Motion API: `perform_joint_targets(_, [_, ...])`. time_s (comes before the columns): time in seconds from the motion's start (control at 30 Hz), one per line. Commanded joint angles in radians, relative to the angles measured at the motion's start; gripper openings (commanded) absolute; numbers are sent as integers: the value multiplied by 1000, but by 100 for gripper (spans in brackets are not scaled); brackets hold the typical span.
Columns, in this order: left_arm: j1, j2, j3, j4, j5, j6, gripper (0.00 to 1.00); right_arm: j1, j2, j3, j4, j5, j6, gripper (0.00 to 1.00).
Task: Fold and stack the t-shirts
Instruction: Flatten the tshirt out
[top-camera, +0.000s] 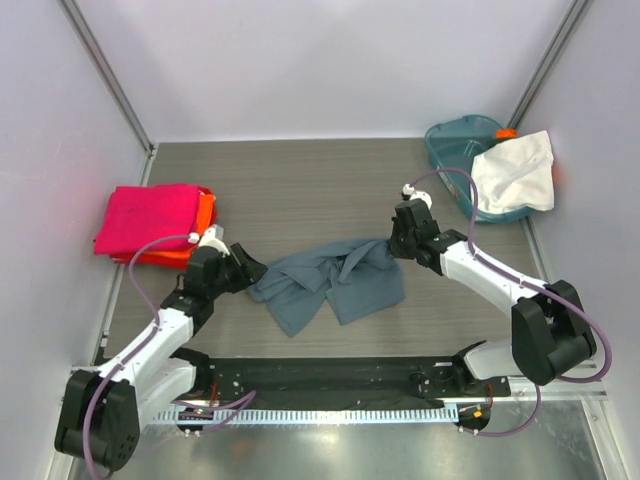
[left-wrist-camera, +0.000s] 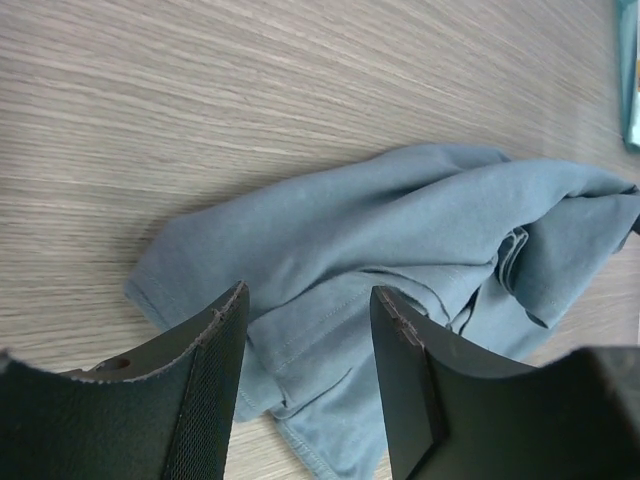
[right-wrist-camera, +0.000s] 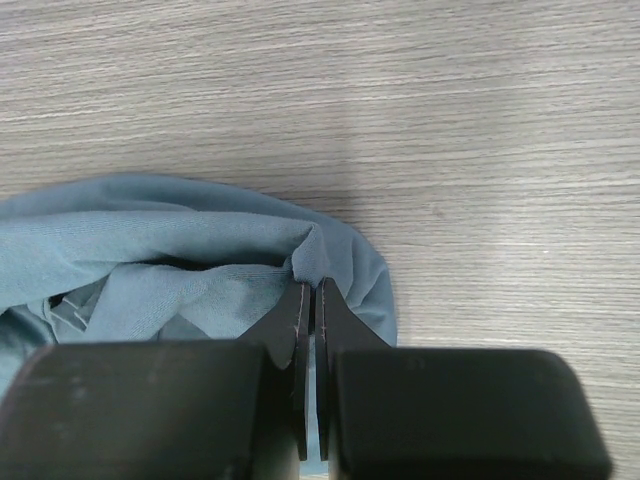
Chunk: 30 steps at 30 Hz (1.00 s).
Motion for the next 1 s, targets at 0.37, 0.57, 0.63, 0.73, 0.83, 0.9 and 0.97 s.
perform_joint_targets(0.37, [-50,119,69,-71,-3,-43,44,-4,-50,-13,38,13,-13,1])
perform_joint_targets(0.57, [-51,47,77,-92,23,-59,13,-4,-49,-13,37,-2,-10,1])
perform_joint_targets(0.63, [-51,13,86,-118,26,-65,1,-6,-55,-17,37,-2,-10,1])
perform_joint_targets(0.73, [-50,-34,95,-155,22,-68,0,-4,-64,-22,37,-3,-8,2])
perform_joint_targets(0.83, [-51,-71,109,-186,14,-74,0,-4,-78,-20,37,-5,-5,1])
perform_joint_targets(0.9, [-50,-103,125,-201,-6,-77,0,-4,-85,-17,37,-3,1,1])
perform_joint_targets(0.97, [-51,-122,155,-236,-50,-80,0,-4,-88,-5,37,-5,6,1])
